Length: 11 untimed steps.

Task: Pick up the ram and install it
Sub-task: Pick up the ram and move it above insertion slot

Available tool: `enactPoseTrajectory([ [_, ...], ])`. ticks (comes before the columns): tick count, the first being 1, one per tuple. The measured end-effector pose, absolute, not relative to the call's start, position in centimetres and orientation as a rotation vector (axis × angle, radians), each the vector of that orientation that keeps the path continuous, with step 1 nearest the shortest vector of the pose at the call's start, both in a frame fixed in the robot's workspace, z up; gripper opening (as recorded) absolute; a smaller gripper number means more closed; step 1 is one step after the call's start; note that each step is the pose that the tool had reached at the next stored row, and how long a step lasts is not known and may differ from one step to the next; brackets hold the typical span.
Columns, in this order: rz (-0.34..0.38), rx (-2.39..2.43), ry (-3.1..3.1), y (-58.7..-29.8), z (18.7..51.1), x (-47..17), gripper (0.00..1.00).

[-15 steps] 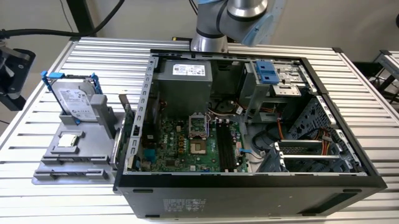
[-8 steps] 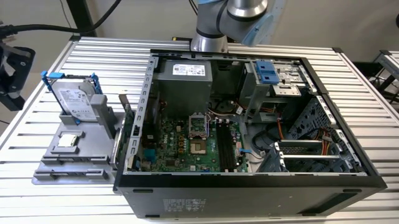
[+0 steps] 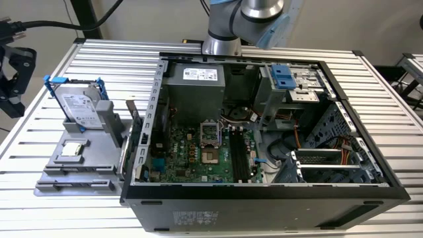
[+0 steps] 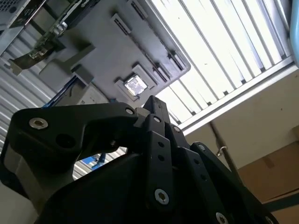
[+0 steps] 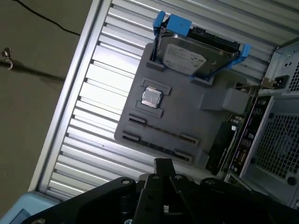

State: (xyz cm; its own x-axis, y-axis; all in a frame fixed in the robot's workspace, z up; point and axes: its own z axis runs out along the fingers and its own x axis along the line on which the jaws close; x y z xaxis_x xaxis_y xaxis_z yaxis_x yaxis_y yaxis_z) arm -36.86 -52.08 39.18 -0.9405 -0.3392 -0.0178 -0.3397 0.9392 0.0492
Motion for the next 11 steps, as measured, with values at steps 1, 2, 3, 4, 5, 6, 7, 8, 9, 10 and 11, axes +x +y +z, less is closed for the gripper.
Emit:
enactPoseTrajectory([
  [1,0.081,-0.562,3.081,-52.08,39.18,-36.86,0.0],
  [2,0.081,-0.583,3.077,-52.08,39.18,-36.86,0.0],
  [3,0.081,-0.607,3.073,-52.08,39.18,-36.86,0.0],
  [4,0.081,-0.63,3.069,-52.08,39.18,-36.86,0.0],
  [5,0.081,-0.652,3.065,-52.08,39.18,-36.86,0.0],
  [6,0.081,-0.677,3.06,-52.08,39.18,-36.86,0.0],
  [7,0.081,-0.697,3.056,-52.08,39.18,-36.86,0.0],
  [8,0.081,-0.719,3.051,-52.08,39.18,-36.86,0.0],
  [9,0.082,-0.74,3.046,-52.08,39.18,-36.86,0.0],
  [10,0.082,-0.761,3.042,-52.08,39.18,-36.86,0.0],
  [11,0.082,-0.784,3.036,-52.08,39.18,-36.86,0.0],
])
